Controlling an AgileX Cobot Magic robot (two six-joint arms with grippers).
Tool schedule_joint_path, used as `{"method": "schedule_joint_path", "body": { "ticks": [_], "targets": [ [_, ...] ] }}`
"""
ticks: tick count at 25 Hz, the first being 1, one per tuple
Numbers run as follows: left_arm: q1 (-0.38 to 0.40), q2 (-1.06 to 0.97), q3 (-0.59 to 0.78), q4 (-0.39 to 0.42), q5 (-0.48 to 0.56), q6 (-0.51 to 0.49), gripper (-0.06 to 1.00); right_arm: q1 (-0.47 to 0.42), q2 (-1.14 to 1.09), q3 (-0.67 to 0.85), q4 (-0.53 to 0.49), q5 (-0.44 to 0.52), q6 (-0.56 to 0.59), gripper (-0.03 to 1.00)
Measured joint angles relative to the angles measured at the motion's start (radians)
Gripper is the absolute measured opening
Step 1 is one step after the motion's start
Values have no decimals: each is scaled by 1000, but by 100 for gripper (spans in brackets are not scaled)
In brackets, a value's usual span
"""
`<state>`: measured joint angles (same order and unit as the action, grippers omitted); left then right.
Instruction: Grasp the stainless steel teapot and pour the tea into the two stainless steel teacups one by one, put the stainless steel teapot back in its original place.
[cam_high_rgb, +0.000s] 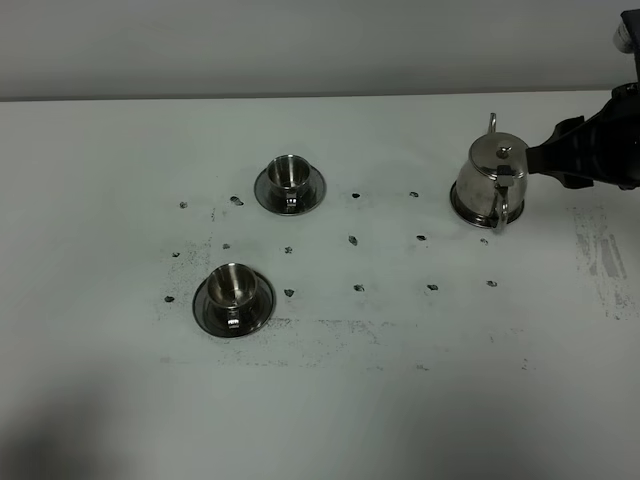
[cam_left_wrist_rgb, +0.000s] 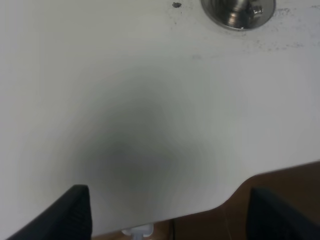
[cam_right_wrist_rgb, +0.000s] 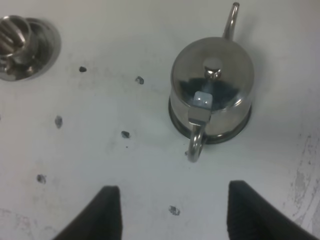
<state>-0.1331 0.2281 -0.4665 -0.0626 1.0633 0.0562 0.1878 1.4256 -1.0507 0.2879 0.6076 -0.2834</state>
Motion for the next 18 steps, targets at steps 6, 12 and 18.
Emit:
{"method": "schedule_joint_path", "body": {
  "ticks": [6,12,18],
  "targets": [
    [50,-73,0,0,0,0,63,0,0,0,7,-3,1,45],
    [100,-178,0,0,1,0,63,0,0,0,32,-3,1,45],
    [103,-228,0,0,9,1,63,48,42,0,35,-5,-3,45]
  ]
}}
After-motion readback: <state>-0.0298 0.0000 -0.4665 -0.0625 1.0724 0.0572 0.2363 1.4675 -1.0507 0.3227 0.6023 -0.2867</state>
